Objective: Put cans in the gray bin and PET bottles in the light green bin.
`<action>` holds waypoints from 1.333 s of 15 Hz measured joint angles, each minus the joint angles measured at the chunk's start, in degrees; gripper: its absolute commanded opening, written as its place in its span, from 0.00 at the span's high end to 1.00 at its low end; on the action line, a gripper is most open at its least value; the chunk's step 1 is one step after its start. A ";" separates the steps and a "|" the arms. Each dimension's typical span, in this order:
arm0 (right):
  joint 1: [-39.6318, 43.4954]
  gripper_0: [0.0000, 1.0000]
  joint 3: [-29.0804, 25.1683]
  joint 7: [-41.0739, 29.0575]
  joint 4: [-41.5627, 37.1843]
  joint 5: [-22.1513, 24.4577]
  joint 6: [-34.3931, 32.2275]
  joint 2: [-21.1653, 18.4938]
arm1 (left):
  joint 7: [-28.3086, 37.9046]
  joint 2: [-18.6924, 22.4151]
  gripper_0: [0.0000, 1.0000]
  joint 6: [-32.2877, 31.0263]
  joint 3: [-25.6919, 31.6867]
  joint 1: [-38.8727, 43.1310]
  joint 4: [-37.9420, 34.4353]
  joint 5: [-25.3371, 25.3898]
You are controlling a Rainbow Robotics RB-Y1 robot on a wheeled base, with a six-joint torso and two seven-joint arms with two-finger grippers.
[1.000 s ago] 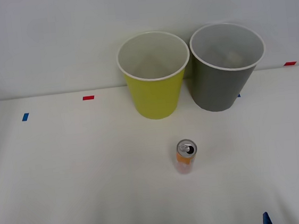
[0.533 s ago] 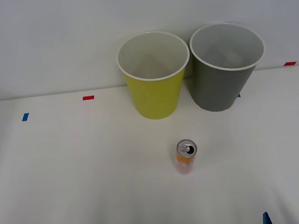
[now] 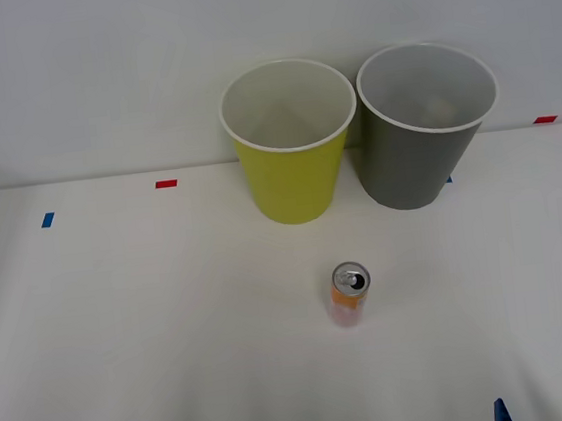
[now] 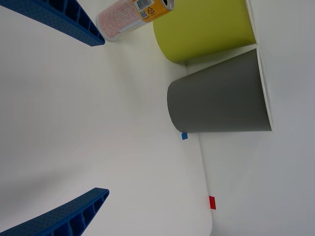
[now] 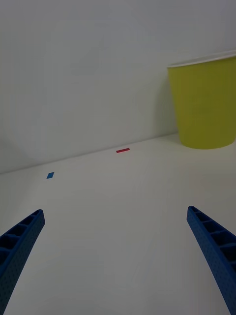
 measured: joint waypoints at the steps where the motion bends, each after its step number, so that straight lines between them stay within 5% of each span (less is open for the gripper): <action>1: 0.00 0.00 0.00 0.00 0.00 0.00 0.00 0.00 | 0.00 0.00 0.00 0.00 0.00 0.00 0.00 0.00; 20: 0.00 0.00 0.00 0.00 0.00 0.00 0.00 0.00 | 0.00 0.00 0.00 0.00 0.00 0.00 0.00 0.00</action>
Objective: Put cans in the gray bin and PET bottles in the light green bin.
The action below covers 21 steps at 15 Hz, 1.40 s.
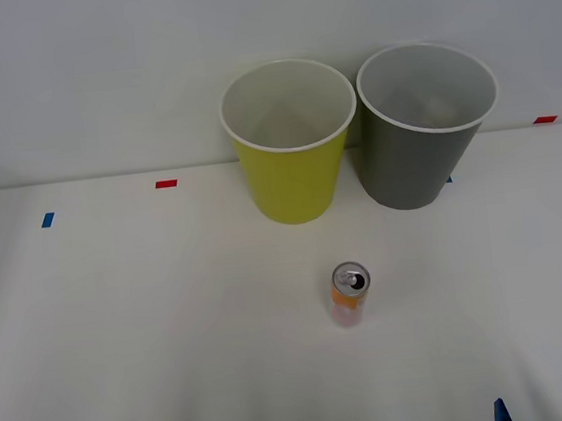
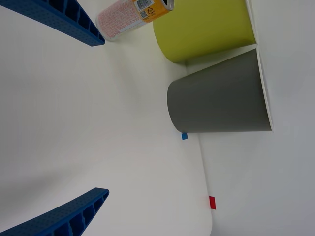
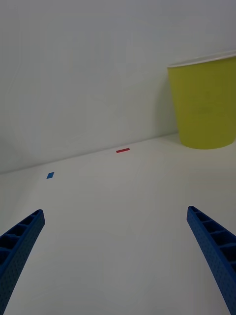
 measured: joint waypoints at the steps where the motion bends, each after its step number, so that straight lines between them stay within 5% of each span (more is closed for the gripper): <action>1: -0.18 0.00 0.11 0.04 0.14 -0.07 0.18 0.10 | 0.00 0.00 0.00 0.00 0.00 0.00 0.00 0.00; 5: -1.27 0.00 2.99 6.96 -0.91 -2.50 2.16 -0.24 | 0.00 0.00 0.00 0.00 0.00 0.00 0.00 0.00; 8: -2.63 0.00 5.42 13.75 -1.53 -7.21 1.81 -4.66 | 0.00 0.00 0.00 0.00 0.00 0.00 0.00 0.00; 17: -14.16 0.00 11.76 14.10 2.58 -11.75 -1.46 -17.41 | 0.00 0.00 0.00 0.00 0.00 0.00 0.00 0.00; 21: -21.72 0.00 13.28 14.65 6.66 -12.28 -1.49 -19.11 | 0.00 0.00 0.00 0.00 0.00 0.00 0.00 0.00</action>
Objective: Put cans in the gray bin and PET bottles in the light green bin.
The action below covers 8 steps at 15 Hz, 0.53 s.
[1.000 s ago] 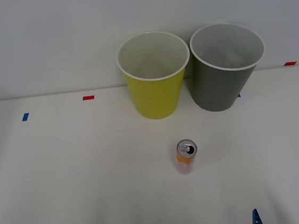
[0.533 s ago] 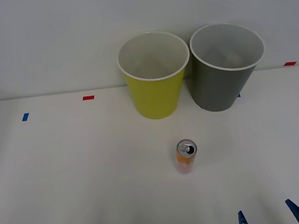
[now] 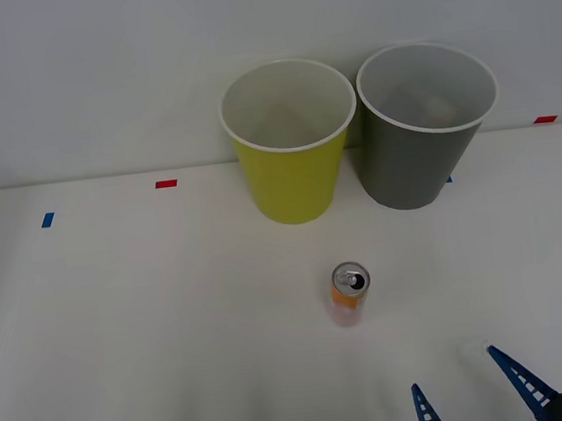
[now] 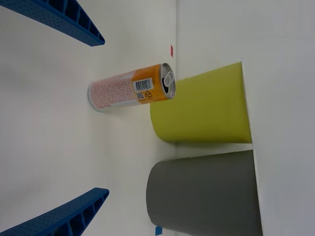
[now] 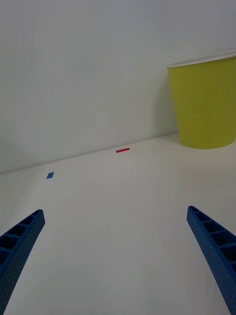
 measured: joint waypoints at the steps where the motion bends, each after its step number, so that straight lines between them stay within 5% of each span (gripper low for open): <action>1: -1.68 0.00 0.24 0.19 0.93 0.02 0.00 -0.01 | 0.00 0.00 0.00 0.00 0.00 0.00 0.00 0.00; 8: -12.22 0.00 2.14 1.80 7.25 0.85 1.85 1.79 | 0.00 0.00 0.00 0.00 0.00 0.00 0.00 0.00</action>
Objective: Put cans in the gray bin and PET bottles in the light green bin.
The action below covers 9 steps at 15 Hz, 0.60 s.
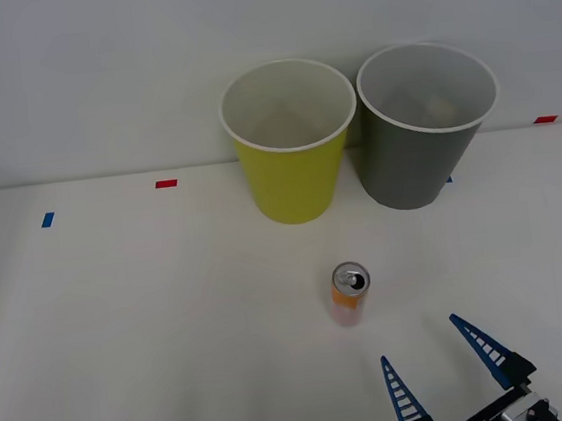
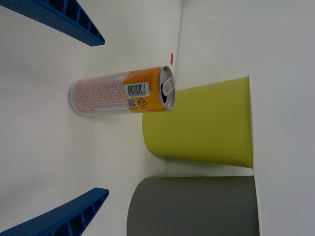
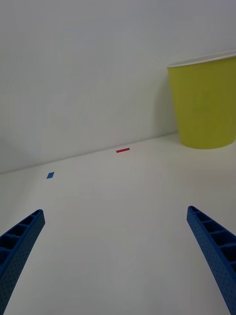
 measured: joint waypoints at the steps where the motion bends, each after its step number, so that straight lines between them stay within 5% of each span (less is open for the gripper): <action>1: -1.13 0.00 0.31 0.17 0.04 0.00 1.28 0.10 | 0.00 0.00 0.00 0.00 0.00 0.00 0.00 0.00; 9: -6.01 0.00 1.81 1.08 0.07 -0.41 7.22 2.32 | 0.00 0.00 0.00 0.00 0.00 0.00 0.00 0.00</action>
